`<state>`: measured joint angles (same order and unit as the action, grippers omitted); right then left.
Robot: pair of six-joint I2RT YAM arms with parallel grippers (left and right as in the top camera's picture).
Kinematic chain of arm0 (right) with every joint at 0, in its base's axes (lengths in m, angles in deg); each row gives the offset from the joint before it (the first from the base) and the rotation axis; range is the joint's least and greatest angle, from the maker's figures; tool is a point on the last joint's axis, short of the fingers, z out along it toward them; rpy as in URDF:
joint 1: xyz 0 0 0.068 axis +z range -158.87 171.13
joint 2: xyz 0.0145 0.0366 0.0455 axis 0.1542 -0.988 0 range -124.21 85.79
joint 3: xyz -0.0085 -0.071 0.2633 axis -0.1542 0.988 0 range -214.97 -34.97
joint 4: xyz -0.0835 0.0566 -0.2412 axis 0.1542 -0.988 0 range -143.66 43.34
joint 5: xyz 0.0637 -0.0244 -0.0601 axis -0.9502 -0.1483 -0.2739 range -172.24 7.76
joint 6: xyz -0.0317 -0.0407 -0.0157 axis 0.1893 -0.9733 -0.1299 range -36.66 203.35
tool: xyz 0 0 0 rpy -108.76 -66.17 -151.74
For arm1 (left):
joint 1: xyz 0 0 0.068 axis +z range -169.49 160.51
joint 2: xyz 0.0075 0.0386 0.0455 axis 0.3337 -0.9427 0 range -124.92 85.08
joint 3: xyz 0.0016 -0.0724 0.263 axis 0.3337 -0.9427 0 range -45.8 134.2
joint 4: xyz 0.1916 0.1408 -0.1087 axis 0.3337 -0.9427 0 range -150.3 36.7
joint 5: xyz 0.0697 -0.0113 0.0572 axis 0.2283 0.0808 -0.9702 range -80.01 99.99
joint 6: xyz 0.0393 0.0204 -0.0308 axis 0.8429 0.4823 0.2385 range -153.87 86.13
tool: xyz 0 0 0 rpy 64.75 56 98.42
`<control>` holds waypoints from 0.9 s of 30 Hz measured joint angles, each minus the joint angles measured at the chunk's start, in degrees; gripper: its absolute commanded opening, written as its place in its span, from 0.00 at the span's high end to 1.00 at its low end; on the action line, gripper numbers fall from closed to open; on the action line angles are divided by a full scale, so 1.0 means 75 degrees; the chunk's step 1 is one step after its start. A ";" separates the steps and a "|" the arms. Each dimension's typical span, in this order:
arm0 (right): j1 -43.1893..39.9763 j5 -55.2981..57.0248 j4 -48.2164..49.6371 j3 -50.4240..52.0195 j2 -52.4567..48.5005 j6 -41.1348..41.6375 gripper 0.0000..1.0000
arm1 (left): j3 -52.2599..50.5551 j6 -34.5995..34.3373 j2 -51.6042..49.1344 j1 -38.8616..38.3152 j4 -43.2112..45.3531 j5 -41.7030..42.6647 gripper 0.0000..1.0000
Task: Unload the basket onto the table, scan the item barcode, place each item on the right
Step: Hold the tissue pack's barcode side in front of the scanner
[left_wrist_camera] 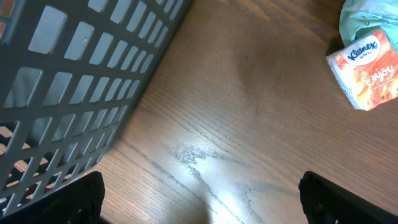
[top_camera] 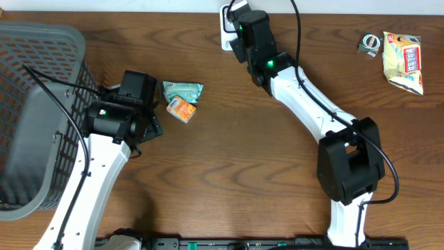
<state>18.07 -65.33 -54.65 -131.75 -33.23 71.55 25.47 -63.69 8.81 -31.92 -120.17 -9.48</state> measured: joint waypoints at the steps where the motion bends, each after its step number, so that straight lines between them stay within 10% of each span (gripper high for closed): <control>1: -0.0003 0.0035 0.0178 0.0000 -0.0009 -0.0026 0.99 | 0.0000 0.0000 0.0000 0.0000 0.0000 -0.0003 0.03; 17: -0.0017 0.0306 0.0297 -0.2378 -0.1714 -0.1335 0.99 | 0.0000 0.0003 0.0000 0.0000 -0.0003 0.0000 0.02; 27: -0.0009 0.1466 -0.0216 -0.4564 -0.3445 -0.4328 0.99 | 0.0000 0.0000 0.0000 0.0000 0.0000 0.0000 0.02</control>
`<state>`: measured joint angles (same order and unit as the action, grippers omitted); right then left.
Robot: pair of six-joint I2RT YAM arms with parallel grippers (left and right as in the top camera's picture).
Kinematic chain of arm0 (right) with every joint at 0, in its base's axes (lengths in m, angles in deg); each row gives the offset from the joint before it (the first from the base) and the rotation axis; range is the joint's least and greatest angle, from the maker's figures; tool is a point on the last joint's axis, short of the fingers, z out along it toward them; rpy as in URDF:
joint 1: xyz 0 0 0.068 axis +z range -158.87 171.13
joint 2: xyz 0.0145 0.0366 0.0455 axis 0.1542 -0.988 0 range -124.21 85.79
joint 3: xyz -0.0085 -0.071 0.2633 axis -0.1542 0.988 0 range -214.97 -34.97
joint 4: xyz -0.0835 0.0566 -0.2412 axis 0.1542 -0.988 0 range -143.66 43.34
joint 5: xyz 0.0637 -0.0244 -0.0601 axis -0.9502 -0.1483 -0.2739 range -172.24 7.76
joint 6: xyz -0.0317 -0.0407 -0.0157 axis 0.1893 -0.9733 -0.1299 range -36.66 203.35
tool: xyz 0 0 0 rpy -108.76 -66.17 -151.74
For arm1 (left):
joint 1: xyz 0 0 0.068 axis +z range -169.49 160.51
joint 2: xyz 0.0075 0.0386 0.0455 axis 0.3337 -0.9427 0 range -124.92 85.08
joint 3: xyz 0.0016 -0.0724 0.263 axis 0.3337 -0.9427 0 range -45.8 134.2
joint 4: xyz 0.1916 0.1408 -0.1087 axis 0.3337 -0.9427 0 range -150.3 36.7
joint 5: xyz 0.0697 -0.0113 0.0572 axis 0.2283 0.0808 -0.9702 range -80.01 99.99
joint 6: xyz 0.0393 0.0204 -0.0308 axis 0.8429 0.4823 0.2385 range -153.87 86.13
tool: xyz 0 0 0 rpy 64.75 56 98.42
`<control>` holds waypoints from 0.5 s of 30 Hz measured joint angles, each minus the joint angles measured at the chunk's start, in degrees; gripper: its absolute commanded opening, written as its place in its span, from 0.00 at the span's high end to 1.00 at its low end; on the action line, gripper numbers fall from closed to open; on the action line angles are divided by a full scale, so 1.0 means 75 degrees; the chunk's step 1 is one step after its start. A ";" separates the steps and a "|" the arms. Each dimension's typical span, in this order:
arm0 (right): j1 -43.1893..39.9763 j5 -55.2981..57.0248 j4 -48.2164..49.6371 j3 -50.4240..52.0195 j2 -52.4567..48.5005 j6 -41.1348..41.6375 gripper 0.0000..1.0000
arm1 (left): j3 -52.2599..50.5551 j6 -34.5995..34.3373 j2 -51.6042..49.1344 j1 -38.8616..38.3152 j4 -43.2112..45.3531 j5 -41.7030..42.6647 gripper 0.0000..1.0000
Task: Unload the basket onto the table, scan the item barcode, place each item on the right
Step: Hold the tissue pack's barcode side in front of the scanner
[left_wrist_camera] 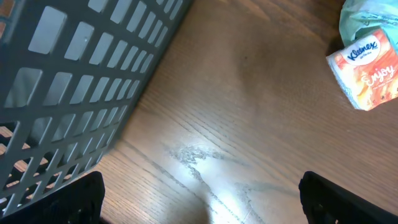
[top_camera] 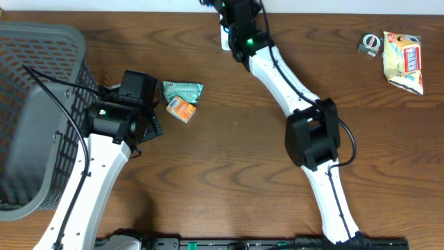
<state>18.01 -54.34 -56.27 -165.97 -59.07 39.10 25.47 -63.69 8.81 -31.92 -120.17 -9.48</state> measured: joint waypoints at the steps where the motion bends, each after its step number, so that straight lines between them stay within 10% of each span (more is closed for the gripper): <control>1: 0.0000 0.0058 -0.0020 0.0003 -0.0087 -0.0187 0.99 | 0.0000 0.0000 0.0000 0.0000 0.0000 0.0000 0.02; 15: 0.0006 -0.0061 -0.0472 0.0020 -0.0189 -0.1778 0.99 | 0.0000 0.0000 0.0000 0.0000 0.0000 0.0000 0.03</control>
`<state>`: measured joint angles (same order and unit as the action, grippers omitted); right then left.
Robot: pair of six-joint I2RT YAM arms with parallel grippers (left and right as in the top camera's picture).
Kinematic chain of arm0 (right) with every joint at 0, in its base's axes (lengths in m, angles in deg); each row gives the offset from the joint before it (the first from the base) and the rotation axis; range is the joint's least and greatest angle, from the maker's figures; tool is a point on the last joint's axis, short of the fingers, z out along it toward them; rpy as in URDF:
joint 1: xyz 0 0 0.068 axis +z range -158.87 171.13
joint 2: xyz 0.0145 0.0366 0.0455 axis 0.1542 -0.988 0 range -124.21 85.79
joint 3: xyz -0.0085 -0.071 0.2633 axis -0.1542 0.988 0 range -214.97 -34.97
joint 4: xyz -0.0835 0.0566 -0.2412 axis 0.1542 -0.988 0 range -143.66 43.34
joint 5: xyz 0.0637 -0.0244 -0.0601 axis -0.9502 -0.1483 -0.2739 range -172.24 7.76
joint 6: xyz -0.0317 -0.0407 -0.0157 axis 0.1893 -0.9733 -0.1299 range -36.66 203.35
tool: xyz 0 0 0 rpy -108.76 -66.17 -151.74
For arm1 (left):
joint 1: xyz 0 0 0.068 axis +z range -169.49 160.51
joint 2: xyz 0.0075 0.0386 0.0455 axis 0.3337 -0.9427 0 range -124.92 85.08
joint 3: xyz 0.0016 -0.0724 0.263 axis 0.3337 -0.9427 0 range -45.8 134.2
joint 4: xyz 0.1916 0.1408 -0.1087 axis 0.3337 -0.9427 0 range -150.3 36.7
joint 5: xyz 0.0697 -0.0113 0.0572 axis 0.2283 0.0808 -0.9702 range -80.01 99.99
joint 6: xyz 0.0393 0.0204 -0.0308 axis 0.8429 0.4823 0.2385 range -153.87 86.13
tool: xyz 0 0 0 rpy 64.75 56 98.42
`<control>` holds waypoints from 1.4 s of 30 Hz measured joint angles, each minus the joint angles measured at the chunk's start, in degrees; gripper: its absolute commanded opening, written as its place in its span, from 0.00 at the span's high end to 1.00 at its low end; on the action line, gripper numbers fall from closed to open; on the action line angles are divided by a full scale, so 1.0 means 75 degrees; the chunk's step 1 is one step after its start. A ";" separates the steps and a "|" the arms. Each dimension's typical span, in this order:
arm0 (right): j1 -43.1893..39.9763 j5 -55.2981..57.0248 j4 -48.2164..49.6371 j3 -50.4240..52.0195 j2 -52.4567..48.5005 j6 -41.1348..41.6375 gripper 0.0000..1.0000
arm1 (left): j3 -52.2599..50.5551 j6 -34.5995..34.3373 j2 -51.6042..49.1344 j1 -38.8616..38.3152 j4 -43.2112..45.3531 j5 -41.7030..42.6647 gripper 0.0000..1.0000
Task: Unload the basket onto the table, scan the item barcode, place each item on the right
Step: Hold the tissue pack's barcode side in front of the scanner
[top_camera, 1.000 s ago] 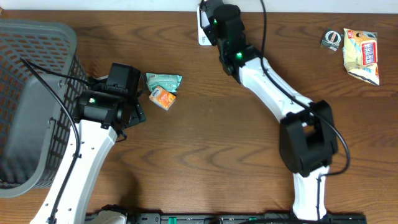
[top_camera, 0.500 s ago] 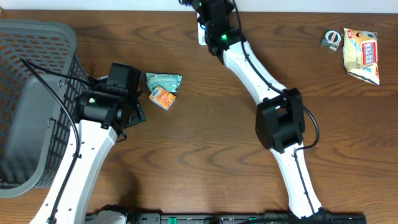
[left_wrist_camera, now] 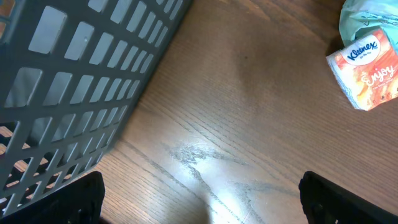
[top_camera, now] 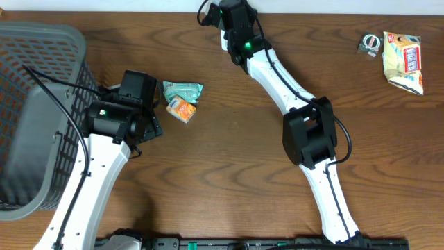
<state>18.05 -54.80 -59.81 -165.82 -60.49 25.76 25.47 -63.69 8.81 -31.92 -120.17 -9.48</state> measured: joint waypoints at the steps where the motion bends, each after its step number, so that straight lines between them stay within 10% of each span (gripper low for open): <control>1: 0.0006 -0.0003 0.0032 0.0000 0.0000 -0.0006 0.99 | 0.0000 0.0000 0.0000 0.0000 0.0000 0.0000 0.02; 27: -0.0023 -0.0064 -0.0417 0.0000 0.0009 -0.0192 0.99 | 0.0000 0.0000 0.0000 0.0000 0.0000 0.0000 0.02; 42: -0.2524 0.1023 -0.3389 -0.0035 0.1163 0.3573 0.99 | 0.0000 0.0000 0.0000 0.0000 0.0000 0.0000 0.02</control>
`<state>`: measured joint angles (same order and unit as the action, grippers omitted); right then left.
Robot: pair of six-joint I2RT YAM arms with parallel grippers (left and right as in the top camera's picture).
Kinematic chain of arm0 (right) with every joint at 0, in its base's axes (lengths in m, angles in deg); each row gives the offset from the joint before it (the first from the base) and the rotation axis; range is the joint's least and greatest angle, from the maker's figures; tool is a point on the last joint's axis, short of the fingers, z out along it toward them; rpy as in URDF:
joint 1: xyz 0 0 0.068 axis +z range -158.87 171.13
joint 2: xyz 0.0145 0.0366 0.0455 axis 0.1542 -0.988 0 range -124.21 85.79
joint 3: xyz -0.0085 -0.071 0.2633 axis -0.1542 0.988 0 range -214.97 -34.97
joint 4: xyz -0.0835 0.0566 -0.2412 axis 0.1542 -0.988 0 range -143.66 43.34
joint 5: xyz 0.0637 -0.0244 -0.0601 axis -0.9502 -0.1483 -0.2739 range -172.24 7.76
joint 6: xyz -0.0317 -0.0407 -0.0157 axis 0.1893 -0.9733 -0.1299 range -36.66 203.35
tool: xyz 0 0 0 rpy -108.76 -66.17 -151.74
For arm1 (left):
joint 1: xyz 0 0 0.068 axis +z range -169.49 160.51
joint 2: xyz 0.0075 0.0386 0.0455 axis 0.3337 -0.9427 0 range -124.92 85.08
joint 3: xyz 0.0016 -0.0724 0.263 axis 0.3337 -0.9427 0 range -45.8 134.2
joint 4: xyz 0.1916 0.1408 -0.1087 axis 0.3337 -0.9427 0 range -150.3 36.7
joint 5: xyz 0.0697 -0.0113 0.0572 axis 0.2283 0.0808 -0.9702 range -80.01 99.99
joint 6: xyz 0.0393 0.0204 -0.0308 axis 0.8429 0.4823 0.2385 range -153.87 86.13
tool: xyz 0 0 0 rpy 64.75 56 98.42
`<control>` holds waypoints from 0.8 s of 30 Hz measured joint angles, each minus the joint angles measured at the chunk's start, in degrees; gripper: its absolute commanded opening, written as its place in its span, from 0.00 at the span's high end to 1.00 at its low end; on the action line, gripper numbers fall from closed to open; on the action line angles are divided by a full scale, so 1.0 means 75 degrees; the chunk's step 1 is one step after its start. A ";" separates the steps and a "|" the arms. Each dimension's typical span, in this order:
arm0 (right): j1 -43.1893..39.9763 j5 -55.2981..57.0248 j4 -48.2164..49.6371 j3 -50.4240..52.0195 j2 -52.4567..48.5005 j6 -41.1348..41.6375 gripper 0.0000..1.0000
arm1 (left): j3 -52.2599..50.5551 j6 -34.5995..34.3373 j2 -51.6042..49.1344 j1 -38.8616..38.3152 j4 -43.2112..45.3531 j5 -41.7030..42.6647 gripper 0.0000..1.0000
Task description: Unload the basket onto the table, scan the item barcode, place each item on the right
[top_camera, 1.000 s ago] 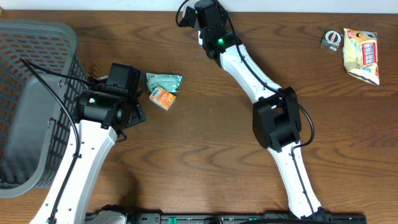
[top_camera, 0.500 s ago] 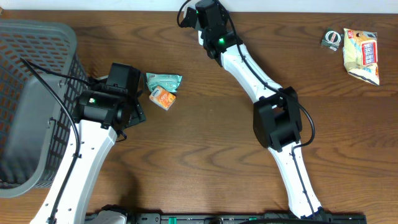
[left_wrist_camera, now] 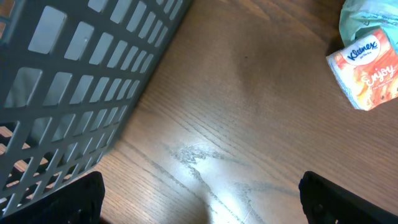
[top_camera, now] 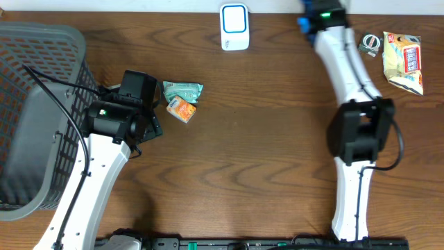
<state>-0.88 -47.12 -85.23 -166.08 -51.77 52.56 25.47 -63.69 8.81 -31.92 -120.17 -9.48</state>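
Note:
A white barcode scanner [top_camera: 234, 17] lies uncovered at the table's far edge, centre. An orange Kleenex pack [top_camera: 182, 109] rests against a green packet [top_camera: 183, 90] just right of my left wrist. In the left wrist view the Kleenex pack [left_wrist_camera: 367, 74] sits at the upper right. My left gripper [left_wrist_camera: 202, 205] is open over bare wood, fingertips [left_wrist_camera: 78, 199] far apart, nothing between them. My right arm [top_camera: 340, 48] reaches to the top edge right of the scanner, and its gripper is cut off there.
A grey mesh basket [top_camera: 35, 118] fills the left side, its wall [left_wrist_camera: 74, 81] close to my left gripper. A snack bag [top_camera: 404, 61] and a tape roll [top_camera: 370, 44] lie at the far right.
My right arm's end was over the scanner at the top centre and is now at the top edge further right, leaving the scanner uncovered. The left arm and the packs are unchanged.
My right arm's end stayed over the scanner through all three earlier moments, with its elbow shifting from right toward the centre. Now it is away to the right. My left gripper stayed open beside the basket throughout, and the packs never moved.

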 measured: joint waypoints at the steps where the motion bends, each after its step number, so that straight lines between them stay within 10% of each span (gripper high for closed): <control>1: -0.0230 -0.0067 -0.0274 -0.0015 0.0003 0.0277 0.99 | 0.0000 0.0000 0.0000 0.0000 -0.0006 0.0000 0.02; 10: -0.1903 -0.1311 -0.2034 0.0015 0.0000 0.2378 0.88 | 0.0000 0.0000 0.0000 0.0000 0.0003 0.0000 0.02; 12: -0.2194 -0.1501 -0.2174 0.0038 0.0000 0.2640 0.20 | 0.0000 0.0000 0.0000 0.0000 0.0000 0.0000 0.02; 13: -0.2294 -0.1574 -0.2203 0.0047 0.0000 0.2748 0.03 | 0.0000 0.0000 0.0000 0.0000 0.0000 0.0000 0.02; 24: -0.2594 -0.2404 -0.2049 0.0787 0.0000 0.3392 0.01 | 0.0000 0.0000 0.0000 0.0000 0.0000 0.0000 0.02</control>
<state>-20.33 -65.16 -100.60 -160.18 -51.77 78.00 25.47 -63.69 8.81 -31.92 -120.17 -9.48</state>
